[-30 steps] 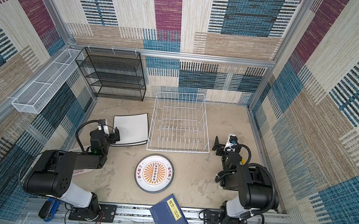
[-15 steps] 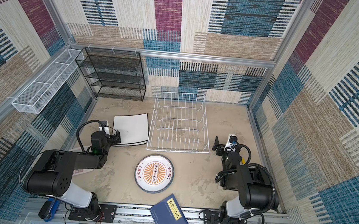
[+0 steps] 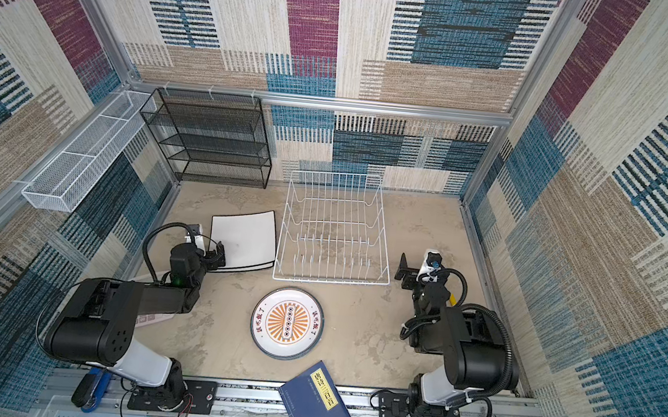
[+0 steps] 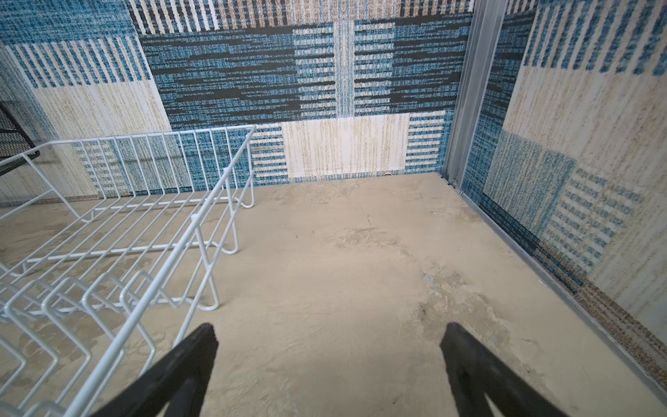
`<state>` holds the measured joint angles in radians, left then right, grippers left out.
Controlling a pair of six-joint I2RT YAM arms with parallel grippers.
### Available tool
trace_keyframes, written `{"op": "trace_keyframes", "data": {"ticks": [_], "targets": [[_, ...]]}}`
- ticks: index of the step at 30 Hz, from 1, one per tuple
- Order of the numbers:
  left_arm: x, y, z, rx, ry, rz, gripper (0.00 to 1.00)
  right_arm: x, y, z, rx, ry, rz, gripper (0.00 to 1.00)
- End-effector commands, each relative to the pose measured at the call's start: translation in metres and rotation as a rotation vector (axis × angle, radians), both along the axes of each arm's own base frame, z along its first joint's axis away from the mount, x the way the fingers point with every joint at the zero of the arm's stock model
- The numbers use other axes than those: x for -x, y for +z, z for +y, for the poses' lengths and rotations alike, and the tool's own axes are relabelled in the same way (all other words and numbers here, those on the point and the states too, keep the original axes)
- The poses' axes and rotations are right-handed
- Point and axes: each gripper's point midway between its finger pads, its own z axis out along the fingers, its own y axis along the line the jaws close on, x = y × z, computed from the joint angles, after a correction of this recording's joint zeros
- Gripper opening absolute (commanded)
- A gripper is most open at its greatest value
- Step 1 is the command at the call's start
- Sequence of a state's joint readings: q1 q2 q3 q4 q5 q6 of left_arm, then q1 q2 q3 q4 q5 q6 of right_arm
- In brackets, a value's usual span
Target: Unload the plates from the dish rack
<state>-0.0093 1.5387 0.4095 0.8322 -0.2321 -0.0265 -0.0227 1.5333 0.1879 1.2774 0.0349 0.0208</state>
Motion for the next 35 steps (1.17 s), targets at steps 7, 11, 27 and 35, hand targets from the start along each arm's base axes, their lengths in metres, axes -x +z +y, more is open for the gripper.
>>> {"op": "trace_keyframes", "data": {"ticks": [7, 11, 27, 35], "targets": [[-0.0009, 0.0028, 0.0004, 0.009, 0.005, -0.012, 1.00, -0.0017, 0.0109, 0.0008, 0.005, 0.004, -0.041, 0.99], [-0.0030, 0.0028, -0.0042, 0.012, -0.025, -0.007, 0.00, -0.0015, 0.0101, 0.0009, 0.006, 0.004, -0.039, 0.99], [-0.0026, 0.0024, -0.0041, 0.012, -0.025, -0.008, 1.00, -0.0008, 0.0102, 0.0010, 0.006, 0.005, -0.040, 0.99], [-0.0033, 0.0017, -0.0036, 0.012, -0.025, -0.004, 1.00, -0.0009, 0.0107, 0.0011, 0.006, 0.006, -0.042, 0.99]]}}
